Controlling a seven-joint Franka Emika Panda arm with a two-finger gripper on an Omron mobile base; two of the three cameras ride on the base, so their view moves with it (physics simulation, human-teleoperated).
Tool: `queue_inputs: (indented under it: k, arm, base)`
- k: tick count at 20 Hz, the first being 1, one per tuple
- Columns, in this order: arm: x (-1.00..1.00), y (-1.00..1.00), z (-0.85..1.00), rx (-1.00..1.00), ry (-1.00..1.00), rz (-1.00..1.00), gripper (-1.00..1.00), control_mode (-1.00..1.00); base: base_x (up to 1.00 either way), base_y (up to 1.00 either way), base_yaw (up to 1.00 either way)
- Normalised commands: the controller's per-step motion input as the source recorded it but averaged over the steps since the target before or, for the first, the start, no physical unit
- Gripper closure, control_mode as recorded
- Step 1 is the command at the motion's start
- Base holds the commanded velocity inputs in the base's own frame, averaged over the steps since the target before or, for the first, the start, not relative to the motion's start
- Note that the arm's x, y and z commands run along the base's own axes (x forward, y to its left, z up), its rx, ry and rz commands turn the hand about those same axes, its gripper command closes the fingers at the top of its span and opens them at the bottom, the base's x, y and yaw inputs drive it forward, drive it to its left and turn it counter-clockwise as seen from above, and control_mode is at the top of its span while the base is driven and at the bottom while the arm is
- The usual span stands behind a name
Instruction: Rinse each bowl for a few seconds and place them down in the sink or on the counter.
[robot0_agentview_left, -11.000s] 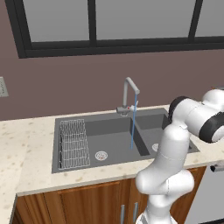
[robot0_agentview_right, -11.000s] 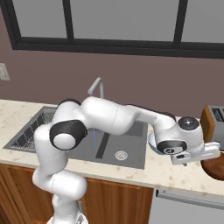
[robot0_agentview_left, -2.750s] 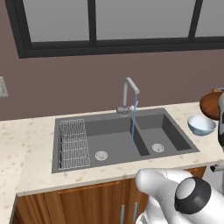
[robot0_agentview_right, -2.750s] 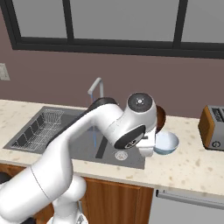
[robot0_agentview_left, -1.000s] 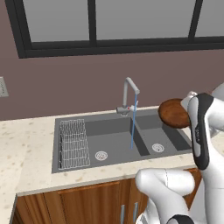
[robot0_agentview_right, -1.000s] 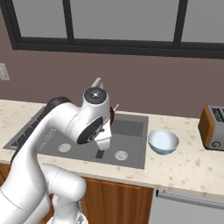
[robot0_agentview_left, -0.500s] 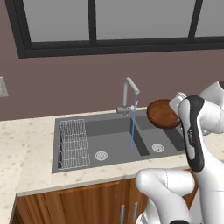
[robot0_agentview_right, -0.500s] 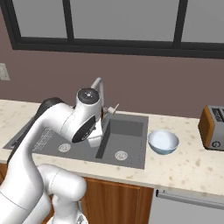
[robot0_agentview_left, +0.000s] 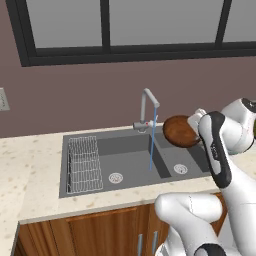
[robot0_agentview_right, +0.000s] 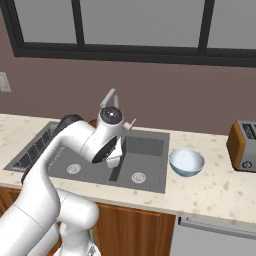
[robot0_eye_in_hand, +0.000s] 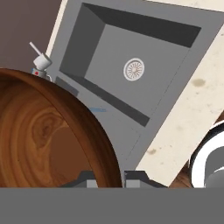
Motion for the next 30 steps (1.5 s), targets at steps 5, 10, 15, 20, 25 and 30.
queue_inputs:
  k: [5,10,15,20,25,30]
  arm:
    - [0.31,0.07,-0.21,0.07,0.0,0.05,1.0,-1.0]
    - [0.28,0.16,-0.16,0.07,0.0,0.05,1.0,-1.0]
    - [0.27,0.03,-0.17,0.07,0.04,0.04,1.0,-1.0]
    - [0.36,0.07,-0.25,0.07,0.07,0.03,1.0,-1.0]
    - [0.42,0.2,-0.17,0.06,0.05,0.02,1.0,-1.0]
    - [0.41,0.2,-0.12,0.06,0.04,0.01,1.0,-1.0]
  base:
    - [0.0,0.0,0.0]
    - [0.0,0.0,0.0]
    - [0.0,0.0,0.0]
    - [0.0,0.0,0.0]
    - [0.0,0.0,0.0]
    - [0.0,0.0,0.0]
